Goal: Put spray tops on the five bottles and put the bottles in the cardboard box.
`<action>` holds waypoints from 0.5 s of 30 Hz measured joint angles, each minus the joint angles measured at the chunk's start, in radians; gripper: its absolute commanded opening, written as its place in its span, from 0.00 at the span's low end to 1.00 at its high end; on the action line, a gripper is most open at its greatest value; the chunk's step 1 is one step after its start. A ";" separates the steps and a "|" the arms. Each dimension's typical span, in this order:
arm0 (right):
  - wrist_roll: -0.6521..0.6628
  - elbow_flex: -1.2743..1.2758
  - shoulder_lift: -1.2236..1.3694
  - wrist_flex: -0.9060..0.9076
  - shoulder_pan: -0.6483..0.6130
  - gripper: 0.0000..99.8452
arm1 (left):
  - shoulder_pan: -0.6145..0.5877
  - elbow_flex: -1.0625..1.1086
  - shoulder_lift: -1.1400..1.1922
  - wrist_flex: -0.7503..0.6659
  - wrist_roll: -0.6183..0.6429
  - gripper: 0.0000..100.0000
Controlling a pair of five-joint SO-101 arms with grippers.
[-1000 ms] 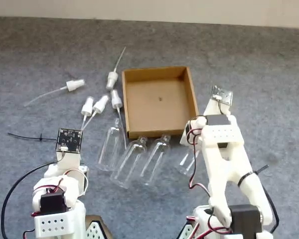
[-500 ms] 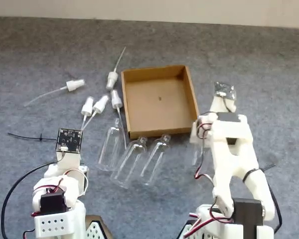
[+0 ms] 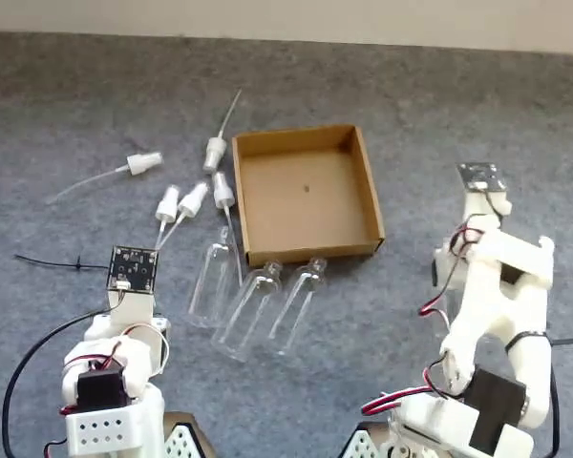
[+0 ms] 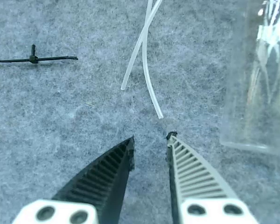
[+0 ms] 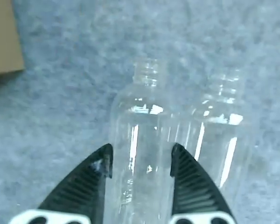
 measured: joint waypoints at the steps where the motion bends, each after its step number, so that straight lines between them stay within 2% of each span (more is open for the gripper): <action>1: 0.009 0.000 0.000 0.000 0.009 0.10 | 0.000 0.000 0.000 0.000 0.000 0.12; 5: 0.054 0.000 0.000 0.000 0.023 0.17 | 0.000 0.000 0.000 0.000 0.000 0.12; 13: 0.074 0.000 0.000 0.000 0.021 0.17 | 0.000 0.000 0.000 0.000 0.000 0.12; 15: 0.074 0.000 0.000 0.000 -0.012 0.17 | 0.000 0.000 0.000 0.000 0.000 0.12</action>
